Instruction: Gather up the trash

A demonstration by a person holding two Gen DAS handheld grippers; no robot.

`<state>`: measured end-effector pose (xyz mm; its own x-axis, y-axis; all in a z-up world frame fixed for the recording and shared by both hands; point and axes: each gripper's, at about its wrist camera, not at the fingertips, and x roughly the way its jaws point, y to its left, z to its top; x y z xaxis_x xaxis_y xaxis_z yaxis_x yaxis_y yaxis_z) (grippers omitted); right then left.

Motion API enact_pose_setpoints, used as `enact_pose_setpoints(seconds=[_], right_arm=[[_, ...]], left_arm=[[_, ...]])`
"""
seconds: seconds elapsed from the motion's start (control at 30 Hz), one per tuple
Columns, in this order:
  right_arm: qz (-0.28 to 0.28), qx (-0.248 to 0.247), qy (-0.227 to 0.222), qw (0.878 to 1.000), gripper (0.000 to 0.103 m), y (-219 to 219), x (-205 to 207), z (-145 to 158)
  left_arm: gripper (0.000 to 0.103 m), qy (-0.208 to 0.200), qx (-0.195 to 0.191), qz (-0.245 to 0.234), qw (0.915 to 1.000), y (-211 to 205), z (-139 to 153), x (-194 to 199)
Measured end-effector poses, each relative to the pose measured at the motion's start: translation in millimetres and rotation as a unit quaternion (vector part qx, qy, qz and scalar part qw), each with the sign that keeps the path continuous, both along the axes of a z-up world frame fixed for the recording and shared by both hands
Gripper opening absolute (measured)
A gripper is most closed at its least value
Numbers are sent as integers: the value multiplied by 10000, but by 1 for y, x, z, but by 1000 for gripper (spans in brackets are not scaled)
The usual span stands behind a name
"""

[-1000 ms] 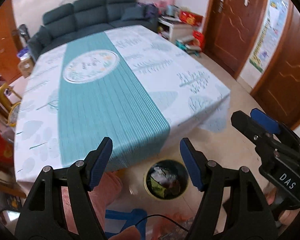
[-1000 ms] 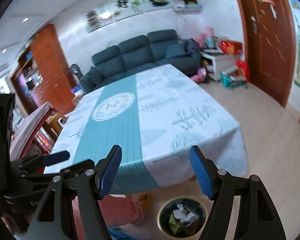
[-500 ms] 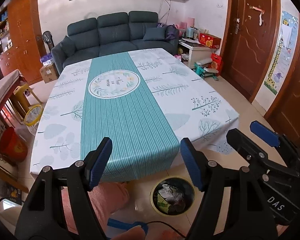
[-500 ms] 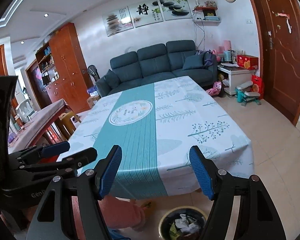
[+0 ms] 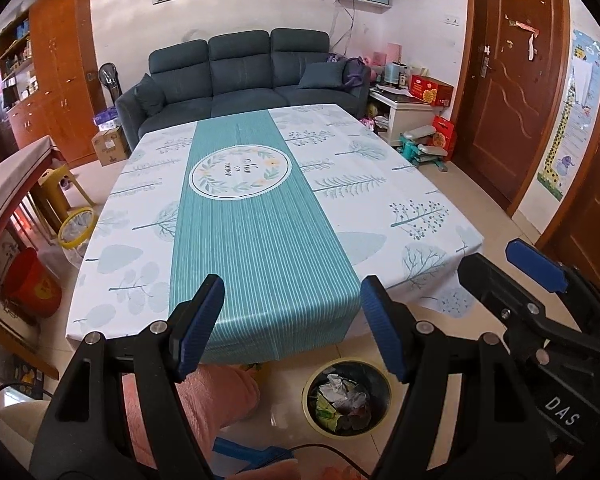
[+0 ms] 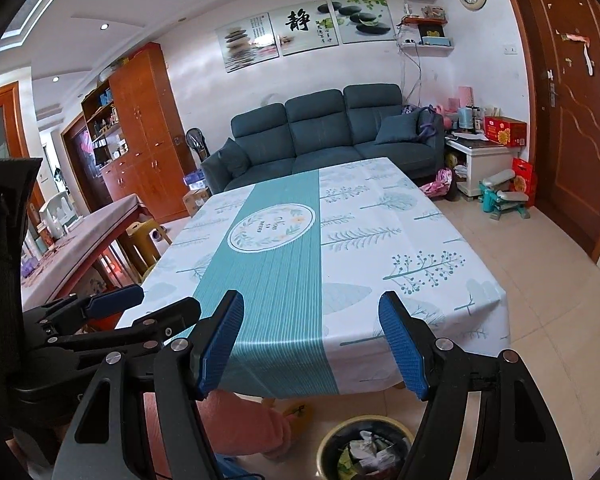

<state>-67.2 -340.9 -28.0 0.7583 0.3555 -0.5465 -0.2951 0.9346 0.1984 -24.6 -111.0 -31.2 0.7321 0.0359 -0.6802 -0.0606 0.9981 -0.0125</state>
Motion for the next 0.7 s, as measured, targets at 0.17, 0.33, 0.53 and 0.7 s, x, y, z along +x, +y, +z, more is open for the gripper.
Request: enact_pose_setpoints(seconds=[0.17,0.33,0.53,0.7], right_arm=[[-8,-37,14,10000,71,0,0,0],[-14,-47,60,10000,71,-3,1,-1],[-17,-67,92,9999,71,-5,2,-2],[-15,-66,122,9999,71,-7,3,-4]], left_arm=[[68,38,-55,45,10000,-1,0,-3],[68,115,-67,76,9999,-3,-3,-2],[68,192,-72,117,9997,-3,-7,2],[68,272,-73,126,9995,-4,-10,3]])
